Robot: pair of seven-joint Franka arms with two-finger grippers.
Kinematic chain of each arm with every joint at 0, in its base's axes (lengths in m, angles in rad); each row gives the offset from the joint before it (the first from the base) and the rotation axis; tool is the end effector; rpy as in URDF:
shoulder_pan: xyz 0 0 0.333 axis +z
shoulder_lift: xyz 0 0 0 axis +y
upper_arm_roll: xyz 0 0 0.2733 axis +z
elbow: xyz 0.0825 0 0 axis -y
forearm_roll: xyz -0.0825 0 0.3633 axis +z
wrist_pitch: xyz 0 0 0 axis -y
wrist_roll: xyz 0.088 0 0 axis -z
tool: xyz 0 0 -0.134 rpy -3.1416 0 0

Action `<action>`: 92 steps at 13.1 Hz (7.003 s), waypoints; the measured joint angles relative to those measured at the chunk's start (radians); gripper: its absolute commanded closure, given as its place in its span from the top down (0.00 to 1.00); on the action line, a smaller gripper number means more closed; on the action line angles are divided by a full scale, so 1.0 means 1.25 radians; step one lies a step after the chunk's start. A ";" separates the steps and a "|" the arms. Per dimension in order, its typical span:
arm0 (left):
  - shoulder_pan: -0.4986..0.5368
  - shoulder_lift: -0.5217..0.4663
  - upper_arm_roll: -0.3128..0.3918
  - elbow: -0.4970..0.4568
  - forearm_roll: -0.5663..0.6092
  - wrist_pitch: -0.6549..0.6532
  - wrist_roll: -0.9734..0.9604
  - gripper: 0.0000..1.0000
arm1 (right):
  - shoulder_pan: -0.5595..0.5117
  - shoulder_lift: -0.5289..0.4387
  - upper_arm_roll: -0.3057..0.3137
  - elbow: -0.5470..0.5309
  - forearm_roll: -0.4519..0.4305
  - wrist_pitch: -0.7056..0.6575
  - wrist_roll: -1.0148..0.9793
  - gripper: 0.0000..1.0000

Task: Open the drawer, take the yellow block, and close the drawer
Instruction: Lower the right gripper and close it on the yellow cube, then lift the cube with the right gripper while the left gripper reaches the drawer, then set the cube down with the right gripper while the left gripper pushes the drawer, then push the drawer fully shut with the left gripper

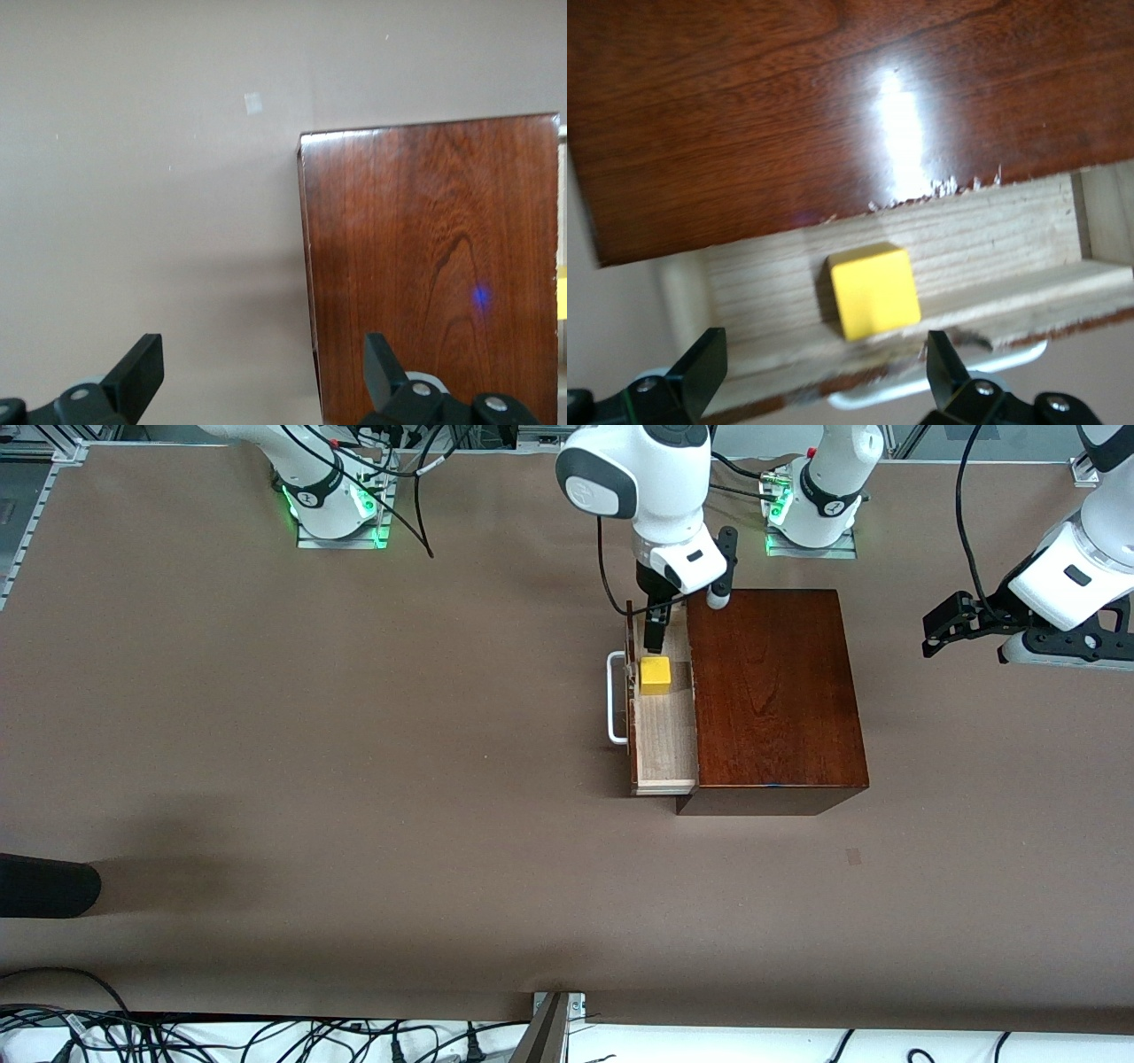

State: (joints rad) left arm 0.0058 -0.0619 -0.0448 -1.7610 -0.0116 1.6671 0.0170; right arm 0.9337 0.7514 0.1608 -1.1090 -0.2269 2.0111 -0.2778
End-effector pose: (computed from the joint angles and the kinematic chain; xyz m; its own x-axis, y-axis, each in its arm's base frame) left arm 0.5195 -0.0222 0.5094 0.9980 -0.0547 -0.0319 -0.0544 -0.9985 0.0093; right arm 0.3772 0.6210 0.3371 0.1587 0.9800 0.1200 0.9735 -0.1756 0.1468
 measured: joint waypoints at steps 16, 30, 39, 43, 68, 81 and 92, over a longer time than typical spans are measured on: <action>-0.006 0.017 -0.008 0.043 0.000 -0.020 0.001 1.00 | -0.002 0.088 -0.029 0.006 -0.009 0.065 -0.126 0.78; -0.009 0.017 -0.013 0.050 0.000 -0.020 0.001 1.00 | -0.004 -0.002 -0.029 0.163 0.039 -0.163 -0.107 0.00; -0.009 0.018 -0.014 0.051 0.000 -0.040 0.001 1.00 | -0.271 -0.125 -0.046 0.166 0.176 -0.282 -0.103 0.00; -0.019 0.022 -0.019 0.053 -0.026 -0.111 0.002 1.00 | -0.403 -0.223 -0.079 0.060 0.188 -0.298 -0.101 0.00; -0.537 0.568 -0.046 0.240 -0.037 0.303 0.701 1.00 | -0.576 -0.327 -0.236 -0.892 0.235 0.365 0.231 0.00; -0.472 0.598 -0.036 0.239 0.035 0.138 0.712 1.00 | -0.576 -0.380 -0.238 -0.862 0.235 0.374 0.239 1.00; -0.428 0.570 -0.038 0.240 0.046 0.106 0.707 1.00 | -0.576 -0.630 -0.239 -0.586 0.235 -0.146 0.251 1.00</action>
State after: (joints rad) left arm -0.5296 0.6505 -0.0924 -1.4612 0.0464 1.7995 0.9011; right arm 0.2136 -0.0364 -0.1381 -1.8412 0.0667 1.8280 0.0363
